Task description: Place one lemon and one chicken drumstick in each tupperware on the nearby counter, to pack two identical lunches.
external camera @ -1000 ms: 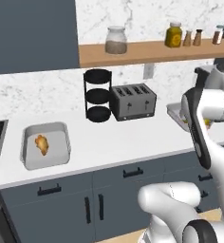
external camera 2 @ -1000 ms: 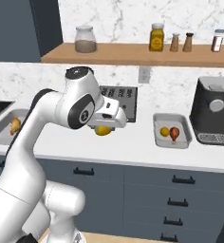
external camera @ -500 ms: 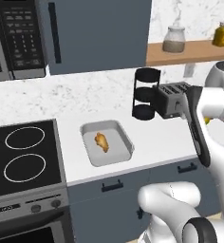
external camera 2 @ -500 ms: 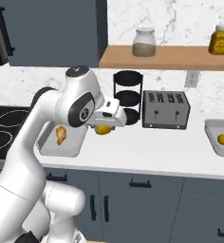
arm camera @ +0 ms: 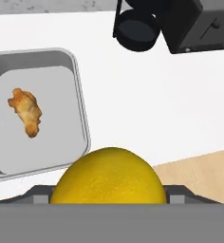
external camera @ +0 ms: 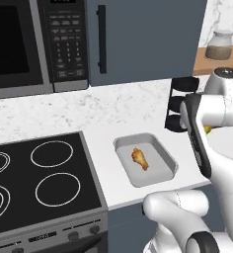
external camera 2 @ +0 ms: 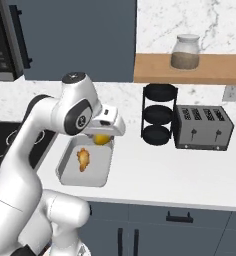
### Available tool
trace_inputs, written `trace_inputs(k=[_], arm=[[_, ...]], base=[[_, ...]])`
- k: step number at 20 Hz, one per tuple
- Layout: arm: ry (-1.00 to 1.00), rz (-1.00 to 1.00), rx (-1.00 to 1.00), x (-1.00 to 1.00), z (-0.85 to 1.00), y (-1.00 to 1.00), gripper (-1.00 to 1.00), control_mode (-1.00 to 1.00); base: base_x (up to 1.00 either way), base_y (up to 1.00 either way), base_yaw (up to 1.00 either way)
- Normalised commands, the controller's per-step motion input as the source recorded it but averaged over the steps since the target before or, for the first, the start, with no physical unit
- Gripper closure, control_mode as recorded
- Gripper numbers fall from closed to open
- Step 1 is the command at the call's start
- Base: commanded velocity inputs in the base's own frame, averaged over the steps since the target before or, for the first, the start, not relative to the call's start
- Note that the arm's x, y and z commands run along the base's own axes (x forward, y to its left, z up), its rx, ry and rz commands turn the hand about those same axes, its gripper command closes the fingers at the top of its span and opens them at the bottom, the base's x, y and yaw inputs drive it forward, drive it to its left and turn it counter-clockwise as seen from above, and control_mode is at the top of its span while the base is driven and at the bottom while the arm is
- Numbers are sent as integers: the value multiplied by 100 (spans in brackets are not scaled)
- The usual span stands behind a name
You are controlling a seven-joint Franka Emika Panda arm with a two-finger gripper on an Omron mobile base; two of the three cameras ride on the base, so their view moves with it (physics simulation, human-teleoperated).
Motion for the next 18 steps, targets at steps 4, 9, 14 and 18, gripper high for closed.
trace_inputs(k=[4,9,14,18], arm=[[-2,6,1,26,-100,99,100,-100],[8,0,-2,75,-99,99,100,-100],[9,0,-6,100,-78,39,100,-100],[25,0,0,100,-6,-2,100,-100]], base=[[0,0,0],[0,0,0],[0,0,0],[0,0,0]])
